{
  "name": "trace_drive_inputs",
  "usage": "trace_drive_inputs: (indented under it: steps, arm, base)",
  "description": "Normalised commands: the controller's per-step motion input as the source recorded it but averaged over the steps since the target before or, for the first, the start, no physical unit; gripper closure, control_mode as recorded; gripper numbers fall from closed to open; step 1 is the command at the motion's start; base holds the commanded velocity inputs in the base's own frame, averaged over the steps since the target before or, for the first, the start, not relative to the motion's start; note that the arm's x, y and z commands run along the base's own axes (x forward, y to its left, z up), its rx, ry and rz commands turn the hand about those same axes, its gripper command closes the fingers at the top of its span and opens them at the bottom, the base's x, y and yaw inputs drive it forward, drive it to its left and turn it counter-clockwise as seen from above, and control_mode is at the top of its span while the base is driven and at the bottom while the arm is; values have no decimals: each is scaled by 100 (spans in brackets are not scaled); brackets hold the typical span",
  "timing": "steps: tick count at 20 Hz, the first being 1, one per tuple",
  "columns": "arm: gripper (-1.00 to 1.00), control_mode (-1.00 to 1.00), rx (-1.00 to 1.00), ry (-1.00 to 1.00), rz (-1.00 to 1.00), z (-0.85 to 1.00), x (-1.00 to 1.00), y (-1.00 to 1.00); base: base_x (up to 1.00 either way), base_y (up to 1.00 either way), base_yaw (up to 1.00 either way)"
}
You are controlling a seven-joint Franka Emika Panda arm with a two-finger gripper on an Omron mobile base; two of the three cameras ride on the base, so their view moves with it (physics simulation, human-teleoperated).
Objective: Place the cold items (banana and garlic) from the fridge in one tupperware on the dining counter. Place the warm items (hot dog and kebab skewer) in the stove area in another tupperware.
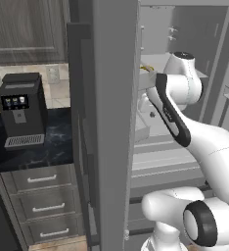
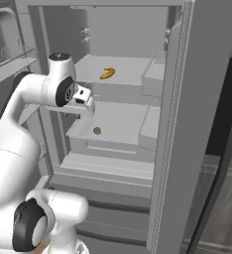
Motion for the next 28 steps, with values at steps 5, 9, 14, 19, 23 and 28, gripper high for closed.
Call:
trace_drive_inputs:
  steps: [5,9,14,19,23,28]
  arm:
    - [-100,-100,0,-9,-2,-12,-42,0]
    - [-100,-100,-17,-4,-8,-88,-40,2]
    - [-100,-100,-9,22,0,-63,35,0]
    - [-100,-100,0,6,0,-15,63,-11]
    - [-100,-100,0,5,0,-13,49,-10]
    - [-100,-100,0,9,0,-27,32,0]
  base:
    - [0,0,0]
    - [0,0,0]
    - [0,0,0]
    - [0,0,0]
    - [0,0,0]
    - [0,0,0]
